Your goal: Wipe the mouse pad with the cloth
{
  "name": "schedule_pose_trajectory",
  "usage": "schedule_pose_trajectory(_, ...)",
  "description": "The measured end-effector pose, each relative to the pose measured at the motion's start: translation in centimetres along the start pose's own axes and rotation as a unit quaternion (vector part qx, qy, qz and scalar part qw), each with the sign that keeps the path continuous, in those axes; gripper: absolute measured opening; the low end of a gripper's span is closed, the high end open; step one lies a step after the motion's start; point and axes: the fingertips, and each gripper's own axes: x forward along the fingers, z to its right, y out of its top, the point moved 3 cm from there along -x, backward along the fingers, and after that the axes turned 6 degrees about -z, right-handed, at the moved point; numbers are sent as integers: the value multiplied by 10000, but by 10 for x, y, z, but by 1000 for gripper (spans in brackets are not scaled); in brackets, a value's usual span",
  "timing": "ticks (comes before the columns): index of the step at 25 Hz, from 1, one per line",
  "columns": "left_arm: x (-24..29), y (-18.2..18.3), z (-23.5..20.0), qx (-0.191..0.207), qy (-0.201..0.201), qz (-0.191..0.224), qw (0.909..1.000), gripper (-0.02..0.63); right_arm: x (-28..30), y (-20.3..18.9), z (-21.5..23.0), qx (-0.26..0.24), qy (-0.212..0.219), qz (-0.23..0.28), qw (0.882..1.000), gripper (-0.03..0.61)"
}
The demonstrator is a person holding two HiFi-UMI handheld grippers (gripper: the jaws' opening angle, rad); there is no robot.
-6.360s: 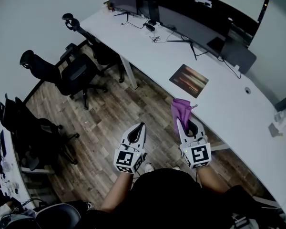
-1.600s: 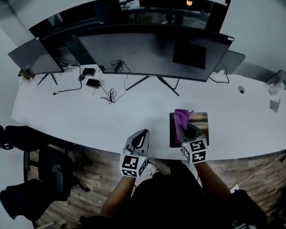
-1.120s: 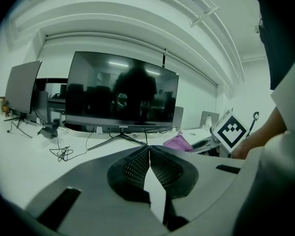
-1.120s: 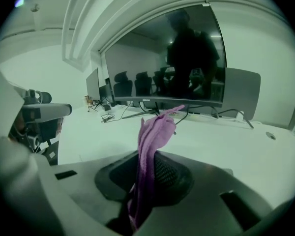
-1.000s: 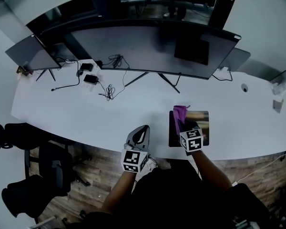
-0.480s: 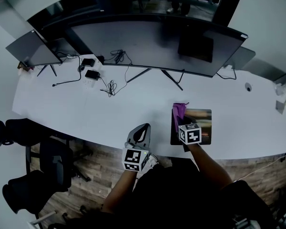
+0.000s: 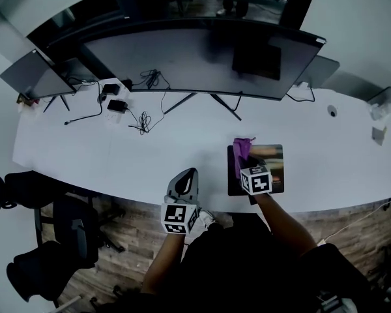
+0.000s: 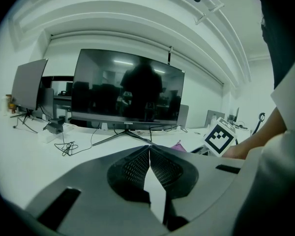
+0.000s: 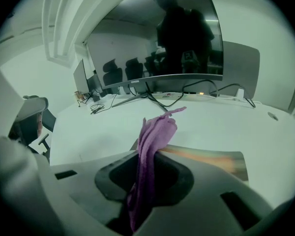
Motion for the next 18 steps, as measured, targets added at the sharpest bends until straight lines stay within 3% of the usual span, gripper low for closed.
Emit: schedule_pose_trajectory(18, 21, -7, 5, -119, -49, -169, 9998, 21, -25, -21, 53, 10, -557, -256, 9981, 67)
